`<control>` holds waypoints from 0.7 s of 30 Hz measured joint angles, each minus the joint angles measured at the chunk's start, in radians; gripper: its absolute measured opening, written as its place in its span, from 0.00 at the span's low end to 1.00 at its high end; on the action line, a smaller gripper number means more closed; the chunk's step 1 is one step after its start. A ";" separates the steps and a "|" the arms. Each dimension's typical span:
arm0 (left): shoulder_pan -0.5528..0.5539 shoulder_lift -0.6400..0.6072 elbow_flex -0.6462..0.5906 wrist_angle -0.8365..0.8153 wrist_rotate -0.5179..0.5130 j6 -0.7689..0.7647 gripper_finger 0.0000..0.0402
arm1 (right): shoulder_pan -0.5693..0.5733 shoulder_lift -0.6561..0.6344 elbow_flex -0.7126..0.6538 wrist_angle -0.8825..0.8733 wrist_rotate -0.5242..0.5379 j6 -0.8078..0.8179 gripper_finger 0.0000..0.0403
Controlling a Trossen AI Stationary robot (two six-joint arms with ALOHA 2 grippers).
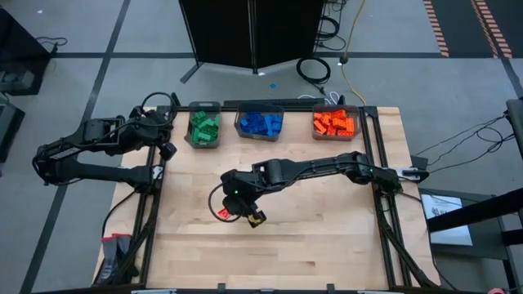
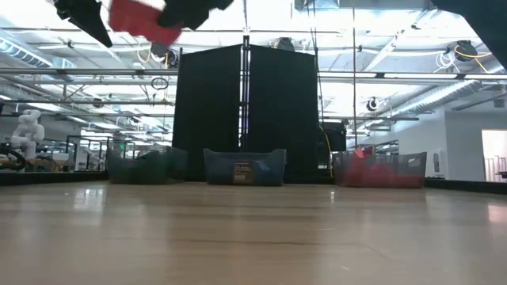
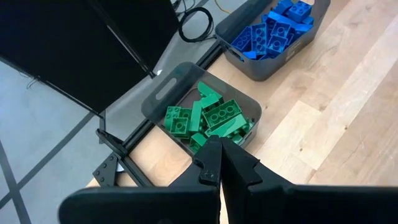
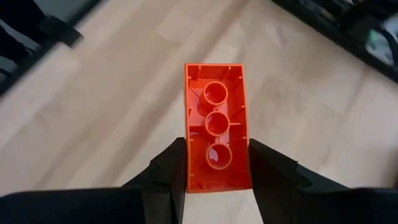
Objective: Sort blocks
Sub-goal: Put the orange game piece into the right black bin
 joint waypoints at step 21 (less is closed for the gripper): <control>0.000 0.000 0.000 -0.004 0.000 0.000 0.00 | -0.270 0.000 0.000 -0.104 0.027 0.000 0.32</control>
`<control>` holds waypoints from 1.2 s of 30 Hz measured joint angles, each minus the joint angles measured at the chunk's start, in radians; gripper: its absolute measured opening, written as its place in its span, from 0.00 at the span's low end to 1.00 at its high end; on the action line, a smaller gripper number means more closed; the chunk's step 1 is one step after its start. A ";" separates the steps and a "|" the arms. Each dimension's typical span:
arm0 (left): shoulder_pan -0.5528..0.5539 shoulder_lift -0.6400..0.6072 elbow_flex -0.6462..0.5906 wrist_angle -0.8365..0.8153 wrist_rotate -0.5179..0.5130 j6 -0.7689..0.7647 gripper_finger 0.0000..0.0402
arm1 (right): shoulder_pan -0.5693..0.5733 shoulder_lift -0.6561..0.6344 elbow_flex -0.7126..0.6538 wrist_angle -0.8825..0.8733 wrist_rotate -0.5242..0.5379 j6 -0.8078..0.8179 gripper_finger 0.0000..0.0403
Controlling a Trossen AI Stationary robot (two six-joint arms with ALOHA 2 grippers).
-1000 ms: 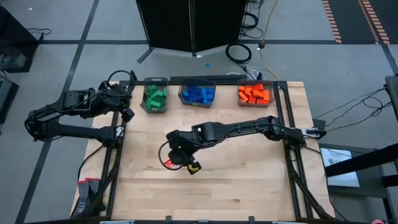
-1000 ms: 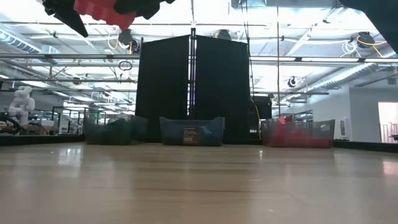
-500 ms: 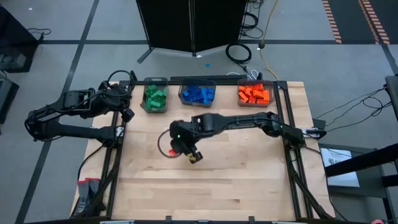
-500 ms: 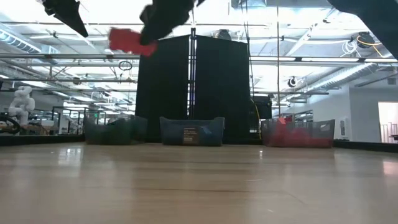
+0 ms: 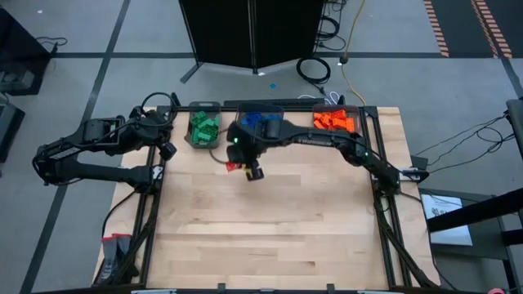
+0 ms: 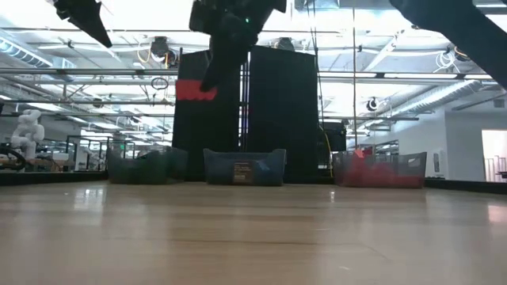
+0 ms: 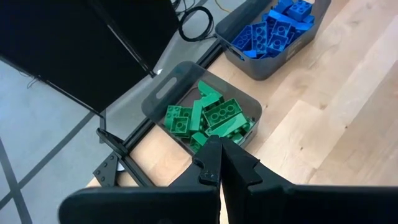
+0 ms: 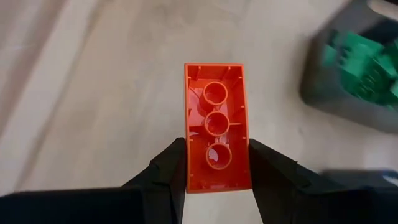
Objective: Sort blocks
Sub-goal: Put the orange game piece into the right black bin
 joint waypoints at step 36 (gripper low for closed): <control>0.000 -0.001 0.000 -0.045 0.000 0.000 0.00 | -0.365 -0.030 -0.002 -0.172 -0.001 0.098 0.32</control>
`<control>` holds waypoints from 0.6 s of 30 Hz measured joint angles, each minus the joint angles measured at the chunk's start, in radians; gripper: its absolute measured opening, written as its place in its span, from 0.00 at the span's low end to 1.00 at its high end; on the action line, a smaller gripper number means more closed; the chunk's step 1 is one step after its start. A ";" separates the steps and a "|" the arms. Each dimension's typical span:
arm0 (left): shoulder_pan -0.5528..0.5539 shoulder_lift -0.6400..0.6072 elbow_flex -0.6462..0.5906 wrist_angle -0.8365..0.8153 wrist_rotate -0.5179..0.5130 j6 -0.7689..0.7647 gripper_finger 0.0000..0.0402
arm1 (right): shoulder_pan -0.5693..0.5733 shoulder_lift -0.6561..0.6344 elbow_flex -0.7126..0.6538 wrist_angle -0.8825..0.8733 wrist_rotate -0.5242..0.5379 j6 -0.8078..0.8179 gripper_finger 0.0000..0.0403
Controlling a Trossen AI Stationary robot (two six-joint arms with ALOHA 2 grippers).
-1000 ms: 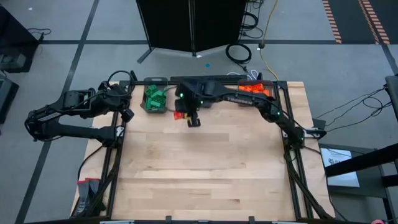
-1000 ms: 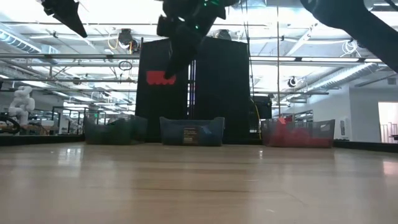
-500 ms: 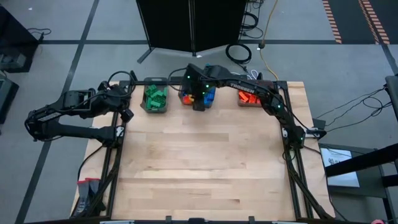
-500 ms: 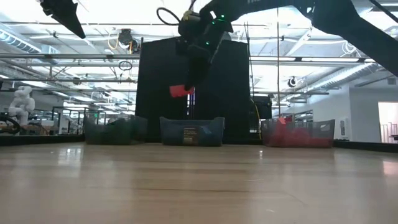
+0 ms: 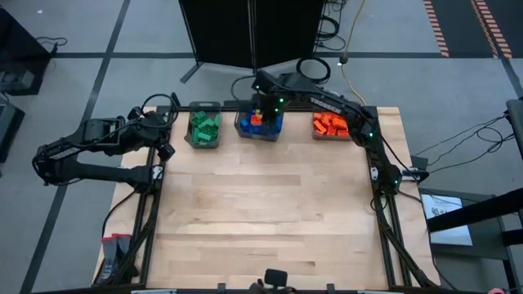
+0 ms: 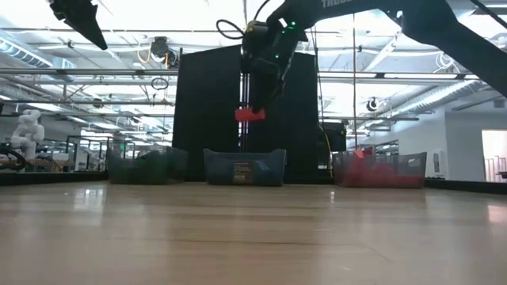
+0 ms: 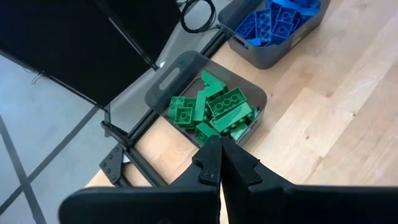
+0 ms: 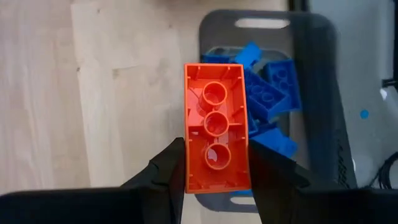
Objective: Sort blocks
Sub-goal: Put the orange game piece into the right black bin
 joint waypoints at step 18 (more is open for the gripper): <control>0.000 0.000 0.000 -0.018 0.000 0.000 0.00 | -0.091 -0.060 0.000 -0.046 -0.007 0.007 0.32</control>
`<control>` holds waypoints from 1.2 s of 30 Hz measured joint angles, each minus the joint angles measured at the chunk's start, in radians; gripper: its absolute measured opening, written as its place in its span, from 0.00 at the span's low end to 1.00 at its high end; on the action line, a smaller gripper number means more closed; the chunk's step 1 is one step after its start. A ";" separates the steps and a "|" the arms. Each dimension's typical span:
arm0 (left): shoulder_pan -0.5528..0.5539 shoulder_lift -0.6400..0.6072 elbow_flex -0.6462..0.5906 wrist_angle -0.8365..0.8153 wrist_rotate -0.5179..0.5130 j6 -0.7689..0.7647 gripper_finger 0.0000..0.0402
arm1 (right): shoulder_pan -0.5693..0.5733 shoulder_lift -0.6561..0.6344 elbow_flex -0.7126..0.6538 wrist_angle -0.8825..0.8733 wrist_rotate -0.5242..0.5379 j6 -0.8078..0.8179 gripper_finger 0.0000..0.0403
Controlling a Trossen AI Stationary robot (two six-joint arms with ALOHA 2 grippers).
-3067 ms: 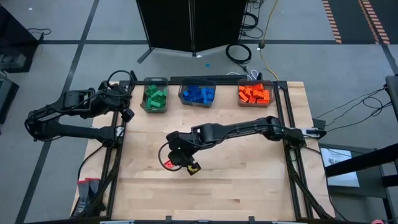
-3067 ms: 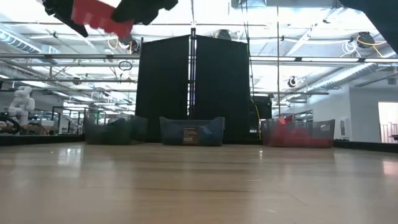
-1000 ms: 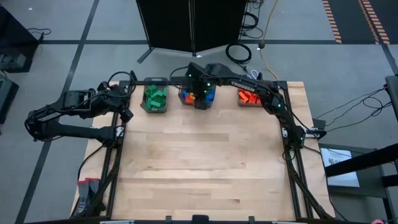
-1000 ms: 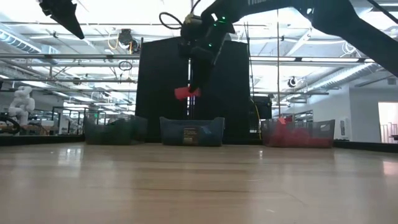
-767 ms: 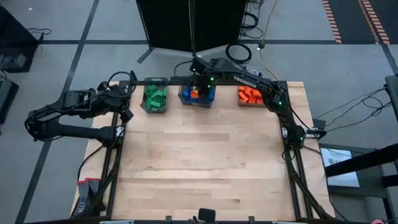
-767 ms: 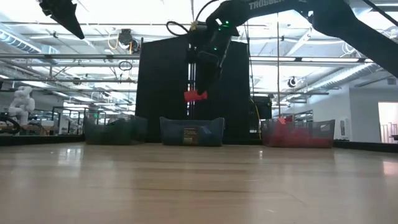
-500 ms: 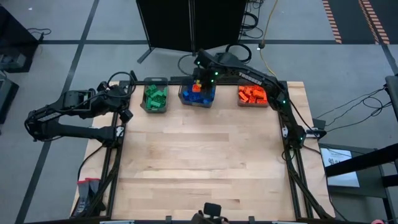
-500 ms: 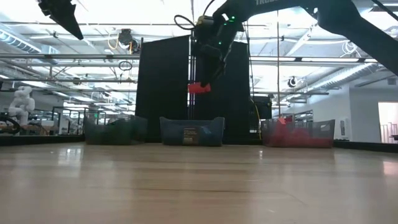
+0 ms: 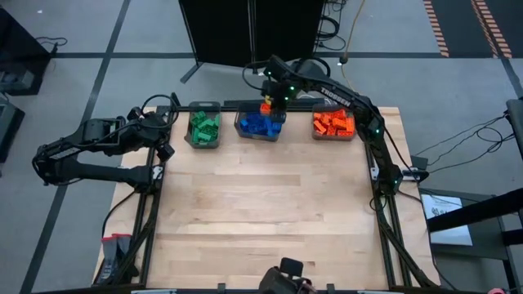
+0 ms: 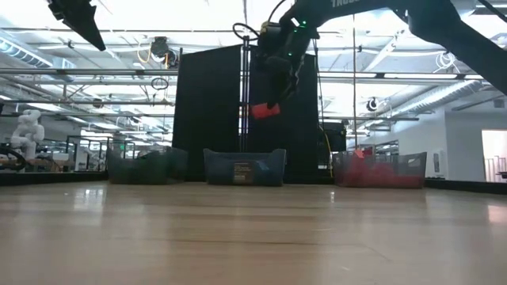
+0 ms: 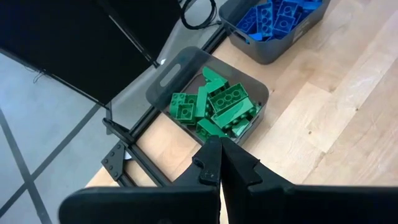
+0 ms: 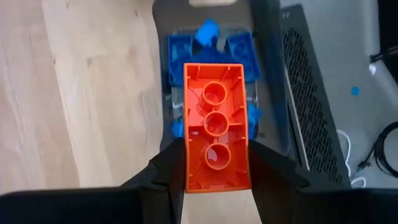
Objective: Sort blocks
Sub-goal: Put the orange game piece into the right black bin
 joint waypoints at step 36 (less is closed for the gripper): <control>0.000 0.000 0.000 0.000 -0.019 0.009 0.00 | -0.182 -0.412 -0.498 0.122 0.002 0.012 0.32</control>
